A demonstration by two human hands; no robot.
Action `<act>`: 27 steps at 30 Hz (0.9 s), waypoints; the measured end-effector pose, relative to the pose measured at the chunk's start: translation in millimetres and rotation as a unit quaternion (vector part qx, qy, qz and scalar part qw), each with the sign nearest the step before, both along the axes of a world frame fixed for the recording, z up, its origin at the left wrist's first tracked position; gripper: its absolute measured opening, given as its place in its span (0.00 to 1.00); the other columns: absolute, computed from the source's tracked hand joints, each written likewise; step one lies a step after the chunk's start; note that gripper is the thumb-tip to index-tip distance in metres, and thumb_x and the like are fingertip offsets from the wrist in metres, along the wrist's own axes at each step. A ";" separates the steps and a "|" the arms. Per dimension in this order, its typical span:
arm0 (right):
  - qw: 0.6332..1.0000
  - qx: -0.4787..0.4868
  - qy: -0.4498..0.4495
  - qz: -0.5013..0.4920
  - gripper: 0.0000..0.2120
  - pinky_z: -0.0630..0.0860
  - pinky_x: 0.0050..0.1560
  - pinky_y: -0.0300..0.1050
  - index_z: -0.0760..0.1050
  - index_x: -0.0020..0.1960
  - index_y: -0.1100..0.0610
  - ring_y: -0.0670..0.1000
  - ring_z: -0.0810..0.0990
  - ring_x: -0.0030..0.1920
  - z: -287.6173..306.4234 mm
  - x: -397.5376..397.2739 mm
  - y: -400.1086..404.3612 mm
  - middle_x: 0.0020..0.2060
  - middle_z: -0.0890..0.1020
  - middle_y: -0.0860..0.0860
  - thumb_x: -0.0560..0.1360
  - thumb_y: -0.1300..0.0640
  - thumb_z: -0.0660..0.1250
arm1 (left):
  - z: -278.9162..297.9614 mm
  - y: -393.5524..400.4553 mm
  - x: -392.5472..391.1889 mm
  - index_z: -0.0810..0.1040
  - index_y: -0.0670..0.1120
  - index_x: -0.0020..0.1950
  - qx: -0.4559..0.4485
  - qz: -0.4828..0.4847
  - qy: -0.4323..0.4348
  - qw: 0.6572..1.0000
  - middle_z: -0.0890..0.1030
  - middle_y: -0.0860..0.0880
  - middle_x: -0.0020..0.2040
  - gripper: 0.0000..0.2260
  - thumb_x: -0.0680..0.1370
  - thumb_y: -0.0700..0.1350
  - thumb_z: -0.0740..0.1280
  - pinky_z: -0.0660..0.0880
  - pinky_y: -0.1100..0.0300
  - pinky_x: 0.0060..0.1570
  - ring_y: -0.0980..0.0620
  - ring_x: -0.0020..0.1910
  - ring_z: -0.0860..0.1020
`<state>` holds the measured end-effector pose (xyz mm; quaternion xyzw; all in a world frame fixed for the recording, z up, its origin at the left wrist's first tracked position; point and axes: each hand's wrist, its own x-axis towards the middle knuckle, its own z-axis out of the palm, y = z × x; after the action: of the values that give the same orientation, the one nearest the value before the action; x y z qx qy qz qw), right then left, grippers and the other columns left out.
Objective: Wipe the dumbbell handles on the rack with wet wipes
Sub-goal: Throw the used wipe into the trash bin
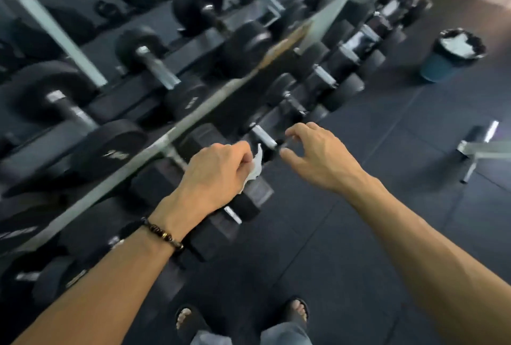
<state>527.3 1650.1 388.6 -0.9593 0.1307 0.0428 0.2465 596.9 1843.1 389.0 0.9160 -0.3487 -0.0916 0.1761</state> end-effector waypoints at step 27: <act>0.944 -0.090 0.063 -0.311 0.22 0.73 0.55 0.51 0.69 0.69 0.54 0.59 0.75 0.61 8.1 19.0 -718.2 0.62 0.75 0.54 0.78 0.47 0.63 | -32.9 -785.3 84.1 0.78 0.52 0.47 0.085 -0.349 0.086 0.929 0.83 0.50 0.44 0.06 0.79 0.51 0.62 0.77 0.51 0.47 0.46 0.46 0.80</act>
<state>546.2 931.8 396.7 -0.8843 0.4416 0.0121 0.1512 681.0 1057.8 356.1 0.7366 -0.6207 -0.2551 0.0838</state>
